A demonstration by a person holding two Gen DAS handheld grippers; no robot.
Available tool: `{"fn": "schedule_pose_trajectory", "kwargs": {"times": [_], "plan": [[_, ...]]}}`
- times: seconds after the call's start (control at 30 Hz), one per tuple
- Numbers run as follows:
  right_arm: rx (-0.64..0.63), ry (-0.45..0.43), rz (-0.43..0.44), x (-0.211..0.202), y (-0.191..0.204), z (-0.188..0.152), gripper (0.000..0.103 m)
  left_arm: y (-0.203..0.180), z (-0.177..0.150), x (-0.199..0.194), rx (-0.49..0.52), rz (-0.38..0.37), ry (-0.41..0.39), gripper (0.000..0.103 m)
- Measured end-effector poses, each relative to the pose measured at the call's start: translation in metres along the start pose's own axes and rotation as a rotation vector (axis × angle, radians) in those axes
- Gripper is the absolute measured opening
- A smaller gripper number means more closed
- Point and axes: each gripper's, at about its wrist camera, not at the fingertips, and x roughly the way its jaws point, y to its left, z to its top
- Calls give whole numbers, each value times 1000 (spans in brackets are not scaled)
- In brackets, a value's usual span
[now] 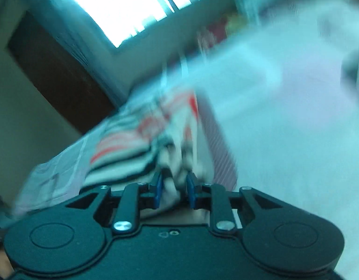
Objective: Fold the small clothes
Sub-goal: 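Open the left tool on the folded bundle while the right tool keeps holding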
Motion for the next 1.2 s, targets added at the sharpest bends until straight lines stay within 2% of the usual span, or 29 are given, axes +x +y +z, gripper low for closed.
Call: {"fn": "schedule_pose_trajectory", "kwargs": {"times": [0.07,0.13,0.2,0.23,0.27,0.3,0.47,0.57,0.6,0.63,0.67,0.7,0.8,0.87,0.9,0.97,1.0,1.13,1.2], "plan": [[-165,-41,-34,0,25,6,10,-1,11,0,-17,-31,-41,84],[-330,-32,-45,13,48,6,7,-11,19,8,-12,-62,-46,84],[-428,-15,-79,25,57,3,6,-26,20,20,26,-81,-25,82],[-436,15,-104,34,54,1,2,-31,18,27,45,-62,3,82],[-441,53,-164,43,48,-3,0,-37,13,35,73,-16,26,83],[-418,84,-185,48,40,-7,0,-42,10,39,98,8,38,83],[-237,75,-150,50,12,-3,0,-36,8,36,93,-13,32,83],[-244,99,-157,48,16,0,0,-23,8,29,52,-40,23,83],[-233,79,-143,40,18,5,0,-19,10,26,46,-36,-3,83],[-219,37,-116,32,21,11,5,-16,13,23,34,-29,-28,83],[-217,-3,-100,26,23,16,9,-9,17,23,9,-30,-48,83],[-227,-24,-91,26,26,22,9,-3,24,26,-23,-29,-58,83],[-279,-15,-86,50,34,37,9,11,44,43,-83,2,-60,83],[-321,-9,-91,70,37,42,9,18,52,60,-107,10,-33,83],[-330,21,-91,83,36,44,9,22,54,70,-110,20,-10,83],[-356,139,-138,110,29,37,6,24,50,91,-78,82,54,83],[-358,113,-133,110,24,35,5,27,45,96,-84,76,61,88],[-350,149,-118,108,26,43,4,33,48,94,-102,63,58,89],[-334,99,-92,101,30,54,13,30,57,89,-74,69,11,89]]}}
